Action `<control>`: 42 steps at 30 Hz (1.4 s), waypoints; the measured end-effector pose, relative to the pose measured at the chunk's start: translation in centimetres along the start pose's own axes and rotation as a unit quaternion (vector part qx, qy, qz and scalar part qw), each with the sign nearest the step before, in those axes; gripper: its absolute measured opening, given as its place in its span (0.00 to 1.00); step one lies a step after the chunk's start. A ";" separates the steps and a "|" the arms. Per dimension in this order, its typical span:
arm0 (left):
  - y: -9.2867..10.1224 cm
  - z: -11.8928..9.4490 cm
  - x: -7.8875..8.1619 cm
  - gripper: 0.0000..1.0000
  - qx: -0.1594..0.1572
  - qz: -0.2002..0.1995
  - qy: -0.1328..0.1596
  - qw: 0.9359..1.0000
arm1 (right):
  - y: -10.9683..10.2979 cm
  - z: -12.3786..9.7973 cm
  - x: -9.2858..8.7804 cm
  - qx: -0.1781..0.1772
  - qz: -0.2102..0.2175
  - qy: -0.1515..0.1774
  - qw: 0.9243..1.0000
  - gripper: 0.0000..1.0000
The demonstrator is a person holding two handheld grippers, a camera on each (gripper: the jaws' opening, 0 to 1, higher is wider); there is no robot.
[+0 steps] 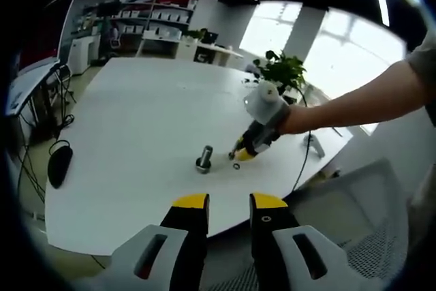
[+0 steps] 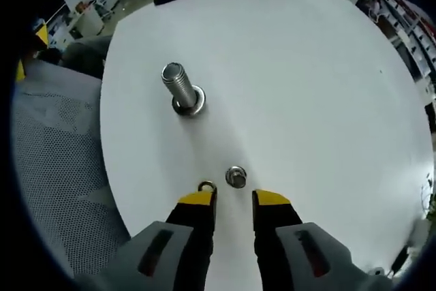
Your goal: Place the washer onto the threaded stud by aligning its center hole with the stud, sliding it down to the base, and recovering from edge contact or off-axis alignment until the washer reaches the visible bottom stop.
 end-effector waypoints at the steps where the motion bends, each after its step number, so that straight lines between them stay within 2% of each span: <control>1: 0.0 0.0 0.0 0.21 0.000 0.001 -0.001 1.000 | -0.2 0.0 -0.1 0.000 0.004 0.003 1.000 0.24; 6: 0.2 0.1 -0.2 0.21 -0.005 0.006 -0.006 1.000 | -1.4 0.2 -0.8 0.002 -0.003 -0.006 1.000 0.26; 11: 0.4 0.1 -0.2 0.21 -0.013 0.011 -0.006 1.000 | -2.3 0.4 -0.8 0.006 0.006 -0.001 1.000 0.26; 21: 0.3 0.0 0.0 0.21 -0.011 0.006 0.002 1.000 | -2.5 1.2 -0.3 0.007 0.003 -0.003 1.000 0.26; 26: 0.4 0.0 0.0 0.21 -0.011 0.007 0.001 1.000 | -2.1 1.2 -0.2 0.002 0.018 0.003 1.000 0.24; 34: 0.5 0.1 0.0 0.21 -0.012 0.009 -0.001 1.000 | -2.3 1.3 -0.2 -0.008 0.001 0.010 1.000 0.24; 37: 0.5 0.1 -0.1 0.21 -0.013 0.009 -0.002 1.000 | -2.7 1.4 0.1 -0.002 -0.035 0.003 0.999 0.21; 42: 0.5 0.1 -0.1 0.21 -0.014 0.010 -0.003 1.000 | -2.6 1.4 0.1 0.001 -0.033 -0.003 0.999 0.19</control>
Point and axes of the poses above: the point that each gripper's makers call its tool centre point, and the gripper's own axes: z roughly forward along the fingers, y roughly to its right, x roughly out of its top, the point moved 2 cm from there along -z, roughly backward along the fingers, and after that the axes turned 7 degrees about -z, right-handed, at the moved point
